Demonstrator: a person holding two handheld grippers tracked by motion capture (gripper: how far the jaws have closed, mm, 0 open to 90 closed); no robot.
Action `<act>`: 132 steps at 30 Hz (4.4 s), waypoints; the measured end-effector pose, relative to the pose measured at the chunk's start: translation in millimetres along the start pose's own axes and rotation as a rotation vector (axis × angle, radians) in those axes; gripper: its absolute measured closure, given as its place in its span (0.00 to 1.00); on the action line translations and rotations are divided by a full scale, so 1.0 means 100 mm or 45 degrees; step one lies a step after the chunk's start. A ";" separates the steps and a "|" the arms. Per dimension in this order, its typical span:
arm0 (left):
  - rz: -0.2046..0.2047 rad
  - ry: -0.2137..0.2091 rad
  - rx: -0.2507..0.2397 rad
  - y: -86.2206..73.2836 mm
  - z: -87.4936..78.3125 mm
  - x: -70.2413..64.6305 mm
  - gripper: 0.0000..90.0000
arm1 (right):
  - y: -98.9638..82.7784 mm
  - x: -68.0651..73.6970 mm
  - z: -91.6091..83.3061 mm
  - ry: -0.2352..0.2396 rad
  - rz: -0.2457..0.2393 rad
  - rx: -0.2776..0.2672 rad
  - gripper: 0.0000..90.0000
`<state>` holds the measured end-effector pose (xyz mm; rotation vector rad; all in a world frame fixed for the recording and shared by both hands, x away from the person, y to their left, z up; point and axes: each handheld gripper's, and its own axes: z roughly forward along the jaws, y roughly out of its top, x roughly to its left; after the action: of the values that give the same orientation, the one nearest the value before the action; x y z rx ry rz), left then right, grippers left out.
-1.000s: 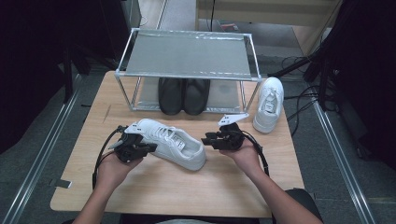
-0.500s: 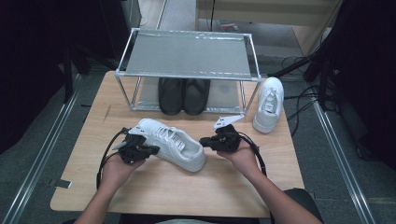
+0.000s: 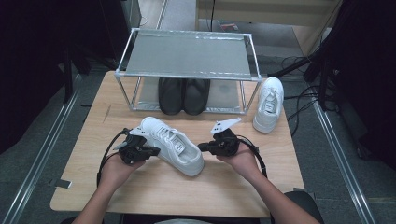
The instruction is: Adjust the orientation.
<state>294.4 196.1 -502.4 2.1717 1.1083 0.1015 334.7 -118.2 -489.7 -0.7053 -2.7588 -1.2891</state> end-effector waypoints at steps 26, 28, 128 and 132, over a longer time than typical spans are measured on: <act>-0.005 -0.093 0.046 0.10 0.04 0.14 1.00 | -0.08 0.37 0.10 0.083 -0.019 0.018 1.00; 0.001 -0.088 0.048 0.11 0.04 0.14 1.00 | -0.08 0.38 0.11 0.086 -0.021 0.017 1.00; 0.059 -0.025 -0.016 -0.07 -0.10 0.24 0.44 | -0.25 -0.98 -1.16 -0.387 0.231 -0.134 0.73; 0.060 -0.027 -0.020 -0.06 -0.09 0.23 0.44 | -0.27 -1.07 -1.24 -0.409 0.254 -0.111 0.73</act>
<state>301.4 221.0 -504.3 2.1806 1.0416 0.1076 398.2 -265.8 -449.0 -1.2617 -2.7816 -1.3663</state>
